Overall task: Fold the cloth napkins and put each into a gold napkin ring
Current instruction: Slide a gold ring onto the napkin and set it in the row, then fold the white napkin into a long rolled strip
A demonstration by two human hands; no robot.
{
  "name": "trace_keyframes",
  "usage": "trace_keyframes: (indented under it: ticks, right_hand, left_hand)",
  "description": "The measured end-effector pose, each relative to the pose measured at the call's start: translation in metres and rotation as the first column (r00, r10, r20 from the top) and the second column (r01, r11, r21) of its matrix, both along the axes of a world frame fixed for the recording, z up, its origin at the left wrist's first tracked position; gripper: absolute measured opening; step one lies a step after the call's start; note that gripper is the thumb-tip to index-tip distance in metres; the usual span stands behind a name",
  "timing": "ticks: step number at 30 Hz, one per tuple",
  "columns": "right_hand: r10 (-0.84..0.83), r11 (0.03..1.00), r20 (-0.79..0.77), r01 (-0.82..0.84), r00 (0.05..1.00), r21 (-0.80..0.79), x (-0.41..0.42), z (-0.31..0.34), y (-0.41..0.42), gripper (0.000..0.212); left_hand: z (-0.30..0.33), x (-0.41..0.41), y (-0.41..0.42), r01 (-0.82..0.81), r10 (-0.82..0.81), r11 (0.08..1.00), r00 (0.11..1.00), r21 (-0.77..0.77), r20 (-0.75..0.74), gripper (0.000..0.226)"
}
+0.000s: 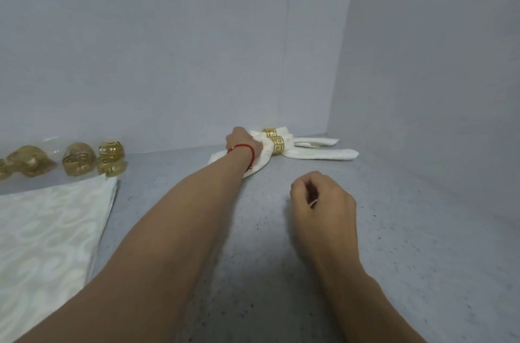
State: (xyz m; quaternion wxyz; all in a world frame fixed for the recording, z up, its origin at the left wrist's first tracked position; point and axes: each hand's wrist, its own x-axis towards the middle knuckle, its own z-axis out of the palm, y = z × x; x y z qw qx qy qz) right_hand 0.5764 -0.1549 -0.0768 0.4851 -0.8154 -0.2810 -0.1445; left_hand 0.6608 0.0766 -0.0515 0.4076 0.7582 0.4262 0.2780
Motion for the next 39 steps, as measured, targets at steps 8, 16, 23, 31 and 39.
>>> trace_keyframes:
  ticks: [8, 16, 23, 31, 39]
  right_hand:
    - [0.057, 0.988, 0.033, -0.052, 0.998, -0.145, 0.006, -0.002, 0.004, 0.012]
    - [0.062, 0.985, 0.073, -0.049, 0.995, -0.164, 0.003, -0.007, 0.001, 0.014]
    - [0.172, 0.878, 0.544, 0.123, 0.822, -0.463, -0.031, -0.009, 0.012, 0.03]
    - [0.525, 0.758, 0.144, -0.385, 0.839, -0.526, -0.179, 0.013, 0.027, 0.014]
    - [0.689, 0.102, -0.526, -0.785, 0.499, -0.611, -0.307, 0.068, 0.02, 0.039]
  left_hand:
    - [-0.005, 0.028, 0.021, -0.015, 0.015, 0.997, 1.0, 0.081, 0.002, 0.032]
    - [0.017, -0.038, 0.001, 0.059, -0.077, 0.956, 0.996, 0.288, 0.054, 0.038]
    - [0.022, -0.194, -0.034, 0.213, -0.177, 0.881, 0.977, 0.422, -0.123, 0.033]
    - [0.016, -0.386, -0.061, 0.235, -0.132, 0.896, 0.951, 0.377, -0.279, 0.027]
    - [0.005, -0.569, -0.115, 0.245, -0.114, 0.87, 0.945, 0.428, -0.307, 0.025]
